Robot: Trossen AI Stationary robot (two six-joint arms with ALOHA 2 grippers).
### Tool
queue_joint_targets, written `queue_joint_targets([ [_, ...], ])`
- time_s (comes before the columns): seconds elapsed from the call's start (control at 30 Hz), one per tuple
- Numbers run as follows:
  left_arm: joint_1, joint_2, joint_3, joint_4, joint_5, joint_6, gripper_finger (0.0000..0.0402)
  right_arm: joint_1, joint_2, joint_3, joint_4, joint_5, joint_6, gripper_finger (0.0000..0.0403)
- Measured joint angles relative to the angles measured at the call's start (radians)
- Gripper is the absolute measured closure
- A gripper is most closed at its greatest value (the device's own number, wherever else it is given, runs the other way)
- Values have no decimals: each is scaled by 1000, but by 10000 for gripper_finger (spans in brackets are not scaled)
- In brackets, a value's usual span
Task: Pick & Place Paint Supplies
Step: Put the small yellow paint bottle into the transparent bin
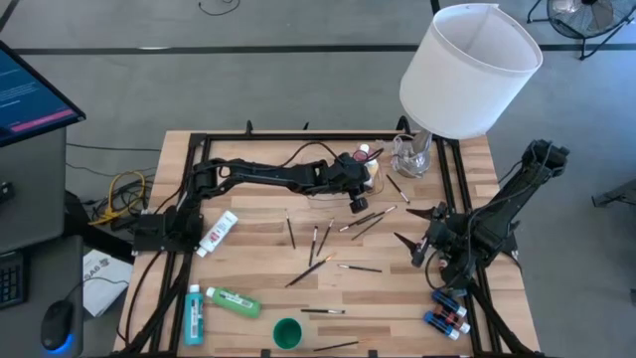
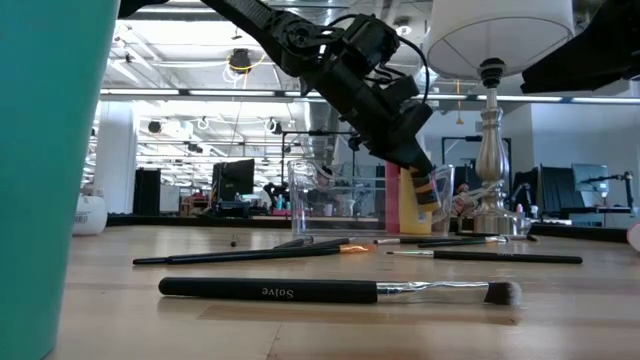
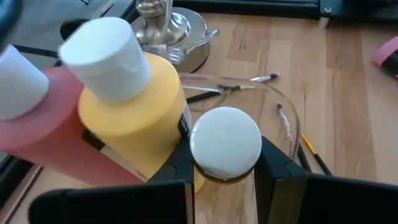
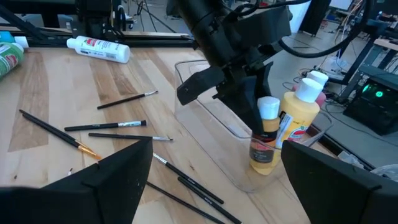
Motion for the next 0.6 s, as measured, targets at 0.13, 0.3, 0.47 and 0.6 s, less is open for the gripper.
queue_joint_targets([
  [0.13,0,0,0,-1,0,0,361,0,0,0,-6,0,0,56],
  [0.3,0,0,0,-1,0,0,361,0,0,0,-8,0,0,56],
  [0.47,0,0,0,-1,7,0,361,0,0,0,-8,1,0,56],
  [0.6,0,0,0,-1,12,0,361,0,0,0,-8,6,1,57],
])
